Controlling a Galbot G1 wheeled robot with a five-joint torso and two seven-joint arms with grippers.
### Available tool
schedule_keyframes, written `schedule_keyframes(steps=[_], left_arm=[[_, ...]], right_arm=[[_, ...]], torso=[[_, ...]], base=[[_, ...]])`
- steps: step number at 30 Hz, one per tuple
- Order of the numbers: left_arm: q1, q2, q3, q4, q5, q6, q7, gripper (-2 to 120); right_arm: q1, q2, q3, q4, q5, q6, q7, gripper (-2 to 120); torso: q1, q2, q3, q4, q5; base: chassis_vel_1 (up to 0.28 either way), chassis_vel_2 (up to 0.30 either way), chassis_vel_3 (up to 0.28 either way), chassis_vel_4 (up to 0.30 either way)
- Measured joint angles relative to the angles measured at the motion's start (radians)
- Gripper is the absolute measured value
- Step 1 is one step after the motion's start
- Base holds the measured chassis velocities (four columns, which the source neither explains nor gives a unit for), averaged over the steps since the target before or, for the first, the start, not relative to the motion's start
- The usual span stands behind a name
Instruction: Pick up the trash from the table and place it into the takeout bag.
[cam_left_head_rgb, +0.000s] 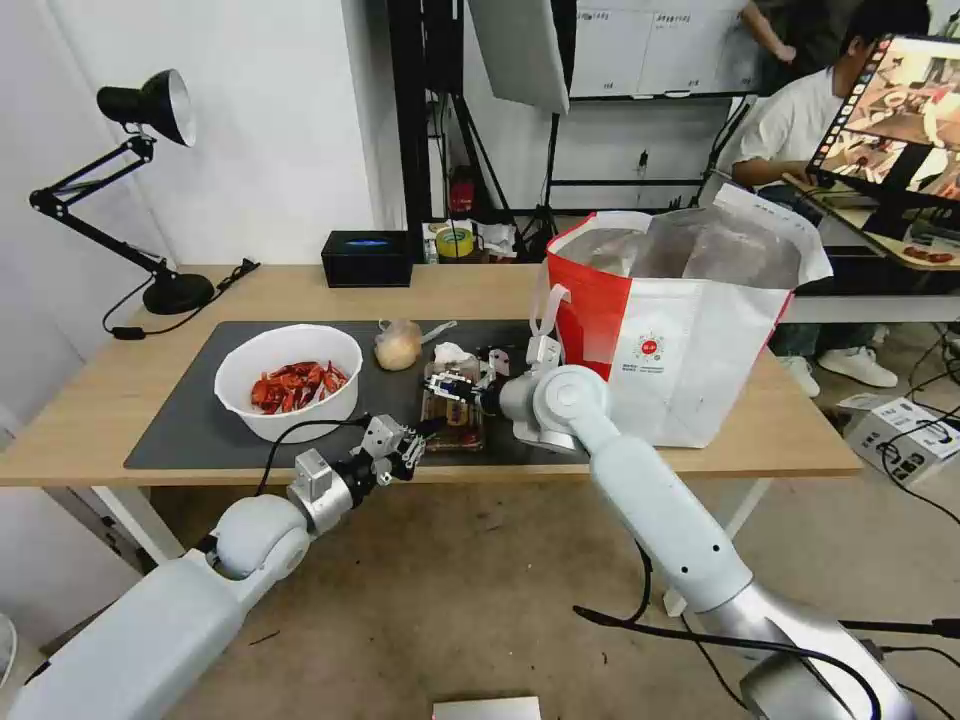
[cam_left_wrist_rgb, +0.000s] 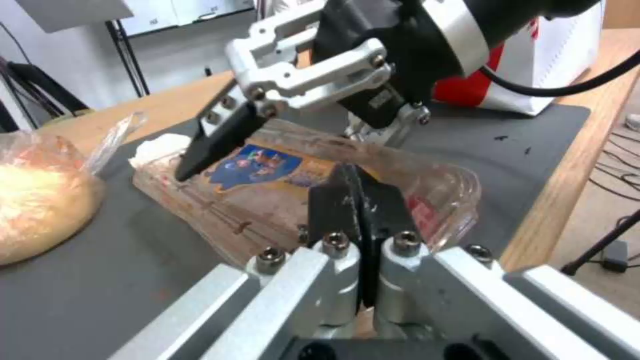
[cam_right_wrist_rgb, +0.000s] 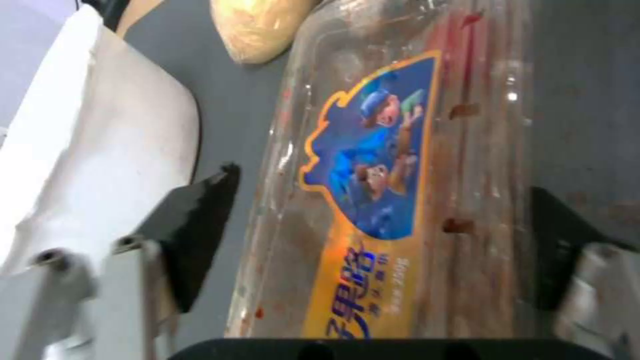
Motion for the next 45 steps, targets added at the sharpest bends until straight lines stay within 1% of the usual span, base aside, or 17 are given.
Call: schedule_keyframes(steps=[2,5,7,9,10,12,13,15,16,19,20,22,31,35,39,43,45], left_arm=[[0.0,0.0,0.0,-0.001,0.0,0.0,0.0,0],[0.001,0.0,0.0,-0.006,-0.001,0.0,-0.001,0],[0.001,0.001,0.0,-0.007,-0.002,0.0,-0.002,0],[0.005,0.002,-0.005,-0.013,-0.003,0.0,-0.002,0],[0.005,0.002,-0.005,-0.013,-0.003,0.0,-0.002,0],[0.015,0.005,-0.019,-0.021,-0.003,0.001,-0.003,0],[0.015,0.005,-0.019,-0.021,-0.003,0.001,-0.003,0],[0.026,0.008,-0.033,-0.026,-0.004,0.002,-0.004,0],[0.026,0.008,-0.033,-0.026,-0.004,0.002,-0.004,0],[0.05,0.011,-0.057,-0.038,-0.004,0.002,-0.004,0],[0.05,0.011,-0.057,-0.038,-0.004,0.002,-0.004,0],[0.066,0.012,-0.074,-0.048,-0.004,0.002,-0.004,0],[0.131,0.05,-0.15,-0.095,-0.02,0.005,-0.008,0],[0.173,0.061,-0.196,-0.127,-0.033,0.009,-0.026,0],[0.231,0.075,-0.251,-0.146,-0.031,0.006,-0.033,0],[0.27,0.072,-0.281,-0.159,-0.028,0.003,-0.036,0],[0.322,0.056,-0.302,-0.173,-0.016,0.001,-0.036,1]], right_arm=[[0.0,-0.005,-0.002,0.004,0.001,0.0,0.0,76],[0.0,-0.025,-0.009,0.013,0.005,-0.001,-0.002,60],[0.0,-0.027,-0.01,0.014,0.006,-0.001,-0.002,57],[0.0,-0.034,-0.01,0.019,0.012,-0.001,-0.003,45],[0.0,-0.034,-0.01,0.019,0.012,-0.001,-0.003,45],[-0.003,-0.04,-0.011,0.027,0.013,-0.001,-0.006,35],[-0.003,-0.04,-0.011,0.027,0.013,-0.001,-0.006,35],[-0.007,-0.043,-0.011,0.029,0.013,-0.001,-0.008,25],[-0.007,-0.043,-0.011,0.029,0.013,-0.001,-0.008,25],[-0.013,-0.047,-0.007,0.032,0.014,-0.001,-0.012,9],[-0.013,-0.047,-0.007,0.032,0.014,-0.001,-0.012,9],[-0.018,-0.048,-0.002,0.035,0.014,-0.001,-0.013,2],[-0.037,-0.044,0.024,0.055,0.003,-0.001,-0.028,0],[-0.052,-0.043,0.039,0.072,-0.009,-0.001,-0.033,0],[-0.063,-0.053,0.062,0.103,-0.038,-0.001,-0.067,0],[-0.084,-0.07,0.087,0.145,-0.053,0.01,-0.102,0],[-0.105,-0.085,0.105,0.179,-0.069,0.059,-0.153,0]], torso=[[0.0,0.0,0.0,0.0001,0.0],[0.0,0.0,0.0,0.0005,0.0001],[0.0,0.0,0.0,0.0005,0.0001],[0.0,0.0,0.0,0.0005,0.0002],[0.0,0.0,0.0,0.0005,0.0002],[0.0,0.0,0.0,0.0003,0.0001],[0.0,0.0,0.0,0.0003,0.0001],[0.0,0.0,0.0,0.0003,0.0002],[0.0,0.0,0.0,0.0003,0.0002],[0.0,0.0,0.0,0.0003,0.0002],[0.0,0.0,0.0,0.0003,0.0002],[0.0,0.0,0.0,0.0005,0.0002],[0.0,0.0,0.0,0.0003,-0.0001],[0.0,0.0,0.0,0.0001,-0.0001],[0.0,0.0,0.0,0.0003,-0.0001],[0.0,0.0,0.0,0.0001,0.0],[0.0,0.0,0.0,-0.0001,0.0001]], base=[[0.0,0.0,0.0,0.0],[0.0,0.0,0.0,0.0],[0.0,0.0,0.0,0.0],[0.0,0.0,0.0,0.0],[0.0,0.0,0.0,0.0],[0.0,0.0,0.0,0.0],[0.0,0.0,0.0,0.0],[0.0,0.0,0.0,0.0],[0.0,0.0,0.0,0.0],[0.0,0.0,0.0,0.0],[0.0,0.0,0.0,0.0],[0.0,0.0,0.0,0.0],[0.0,0.0,0.0,0.0],[0.0,0.0,0.0,0.0],[0.0,0.0,0.0,0.0],[0.0,0.0,0.0,0.0],[0.0,0.0,0.0,0.0]])
